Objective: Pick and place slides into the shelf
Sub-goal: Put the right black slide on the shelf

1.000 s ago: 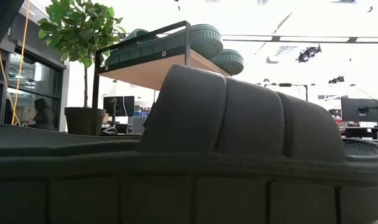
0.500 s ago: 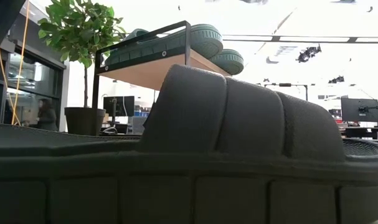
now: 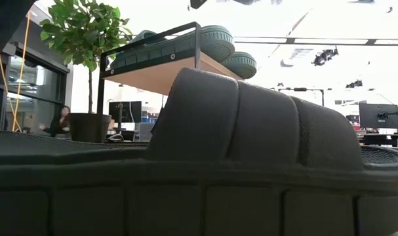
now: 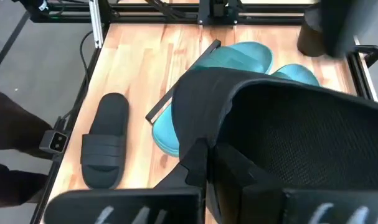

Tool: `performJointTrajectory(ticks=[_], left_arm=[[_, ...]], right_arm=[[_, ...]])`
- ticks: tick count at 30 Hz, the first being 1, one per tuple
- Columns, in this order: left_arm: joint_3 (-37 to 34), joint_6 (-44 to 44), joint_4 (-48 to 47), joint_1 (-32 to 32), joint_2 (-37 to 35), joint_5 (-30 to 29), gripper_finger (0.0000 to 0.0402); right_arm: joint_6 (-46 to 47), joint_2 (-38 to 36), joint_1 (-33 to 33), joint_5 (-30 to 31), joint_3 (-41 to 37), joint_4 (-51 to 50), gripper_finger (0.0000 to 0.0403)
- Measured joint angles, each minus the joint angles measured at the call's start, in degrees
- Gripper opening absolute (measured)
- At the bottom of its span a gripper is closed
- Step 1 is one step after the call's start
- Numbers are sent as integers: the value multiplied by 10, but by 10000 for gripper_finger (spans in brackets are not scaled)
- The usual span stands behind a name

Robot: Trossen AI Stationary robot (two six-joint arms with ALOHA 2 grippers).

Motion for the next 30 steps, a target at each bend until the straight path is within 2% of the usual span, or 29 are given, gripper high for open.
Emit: performJointTrajectory(ticks=[14,30], left_arm=[[-1,-14,12,-12,27,11,216],[0,-12,9,-7,27,-19,216]], right_arm=[[-3,31,11,-10,0,2,0],[-17,33,11,-5,0,3,0]])
